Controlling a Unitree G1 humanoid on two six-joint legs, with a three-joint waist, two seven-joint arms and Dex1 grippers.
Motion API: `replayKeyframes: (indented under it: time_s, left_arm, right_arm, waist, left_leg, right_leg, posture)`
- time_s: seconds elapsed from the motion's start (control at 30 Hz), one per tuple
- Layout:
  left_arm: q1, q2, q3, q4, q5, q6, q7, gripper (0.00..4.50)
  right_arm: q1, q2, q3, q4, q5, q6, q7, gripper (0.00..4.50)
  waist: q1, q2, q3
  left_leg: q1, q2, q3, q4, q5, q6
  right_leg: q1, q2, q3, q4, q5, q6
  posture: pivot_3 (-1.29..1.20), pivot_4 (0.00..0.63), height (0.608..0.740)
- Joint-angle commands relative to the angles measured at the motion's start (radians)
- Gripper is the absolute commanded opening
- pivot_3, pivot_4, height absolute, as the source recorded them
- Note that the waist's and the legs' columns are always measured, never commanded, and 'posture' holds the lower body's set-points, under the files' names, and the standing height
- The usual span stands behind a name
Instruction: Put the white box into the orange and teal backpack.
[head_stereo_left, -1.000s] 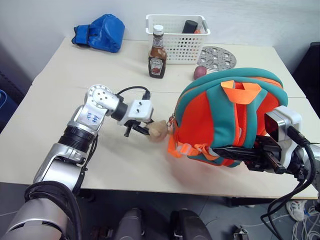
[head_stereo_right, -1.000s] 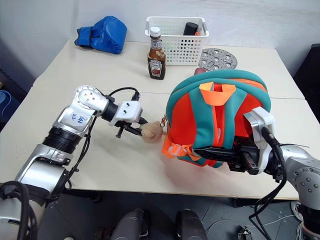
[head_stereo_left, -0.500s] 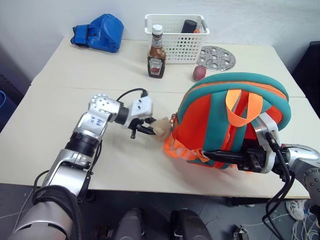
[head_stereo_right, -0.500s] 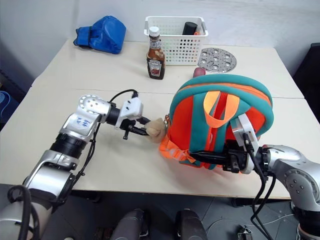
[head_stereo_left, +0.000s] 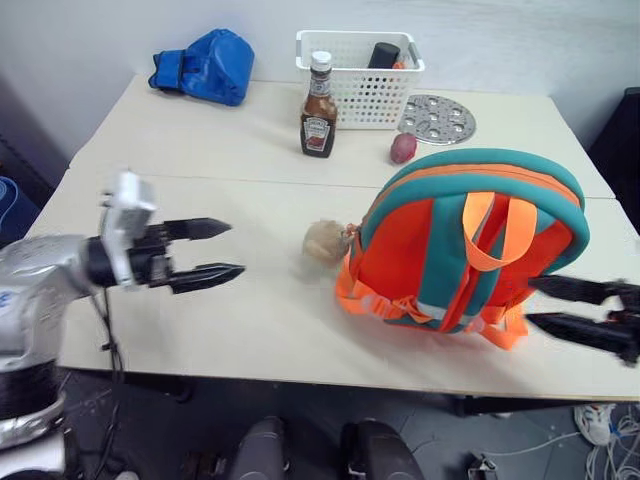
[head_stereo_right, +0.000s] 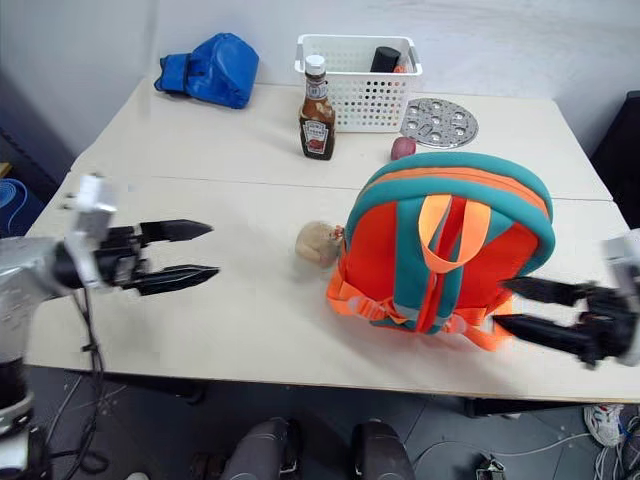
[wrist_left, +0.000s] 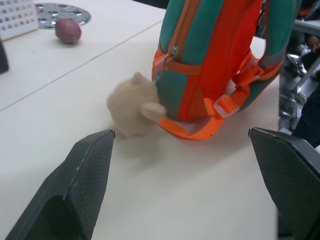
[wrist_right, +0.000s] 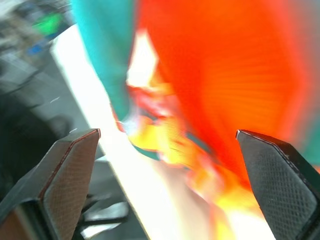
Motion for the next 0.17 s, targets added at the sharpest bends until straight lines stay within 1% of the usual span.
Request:
replayKeyframes:
  time_s: [0.03, 0.1, 0.17]
  left_arm:
    - [0.074, 0.06, 0.188, -0.065, -0.114, 0.078, 0.021, 4.5]
    - [0.095, 0.062, 0.212, -0.066, -0.122, 0.066, 0.06, 4.5]
    - [0.096, 0.053, 0.212, -0.069, -0.125, 0.045, 0.095, 4.5]
  right_arm:
    - [-0.001, -0.053, -0.127, 0.117, -0.024, 0.002, 0.07, 4.47]
    - [-0.019, -0.062, -0.112, 0.153, -0.034, -0.008, 0.085, 4.47]
    - [-0.044, -0.06, -0.077, 0.172, -0.045, -0.023, 0.09, 4.47]
  waist:
    - [0.0, 0.0, 0.0]
    - [0.0, 0.001, 0.0]
    - [0.0, 0.001, 0.0]
  left_leg:
    - [0.0, 0.0, 0.0, 0.0, 0.0, 0.0]
    - [0.001, 0.0, 0.0, -0.001, 0.0, 0.0]
    - [0.001, 0.0, 0.0, -0.001, 0.0, -0.001]
  right_leg:
    - [0.0, 0.0, 0.0, 0.0, -0.001, -0.001]
    - [0.0, 0.0, 0.0, -0.001, -0.002, -0.003]
    - [0.0, 0.0, 0.0, -0.001, -0.002, -0.003]
  posture:
    - [0.0, 0.15, 0.74]
    - [0.0, 0.15, 0.74]
    - [0.0, 0.15, 0.74]
